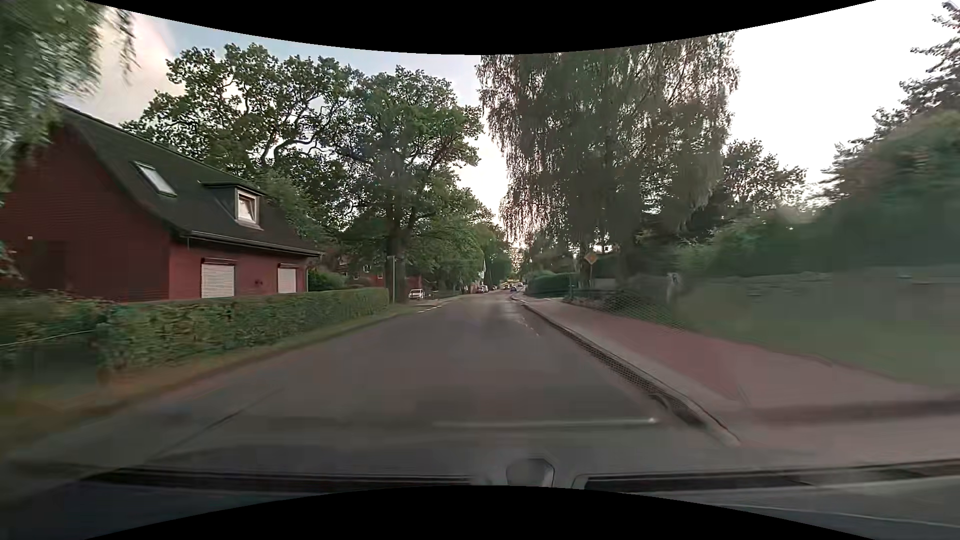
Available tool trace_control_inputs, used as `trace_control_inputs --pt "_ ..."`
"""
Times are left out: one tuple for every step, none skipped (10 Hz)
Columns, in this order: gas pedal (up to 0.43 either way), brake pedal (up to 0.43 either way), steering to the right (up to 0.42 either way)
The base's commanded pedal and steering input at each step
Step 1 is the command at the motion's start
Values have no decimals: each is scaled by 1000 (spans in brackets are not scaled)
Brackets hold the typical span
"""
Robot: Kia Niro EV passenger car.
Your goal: Follow the waypoints while adhering to traffic rules and regulations
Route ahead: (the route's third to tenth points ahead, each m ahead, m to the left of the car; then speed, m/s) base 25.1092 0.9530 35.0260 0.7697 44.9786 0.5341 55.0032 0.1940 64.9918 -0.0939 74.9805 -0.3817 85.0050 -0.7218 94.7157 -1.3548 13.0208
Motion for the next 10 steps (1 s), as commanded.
trace_control_inputs --pt "138 0 -2" --pt "138 0 -2" --pt "138 0 -2" --pt "138 0 -1" --pt "138 0 -2" --pt "130 0 -2" --pt "118 0 -2" --pt "118 0 -2" --pt "118 0 -2" --pt "118 0 -2"
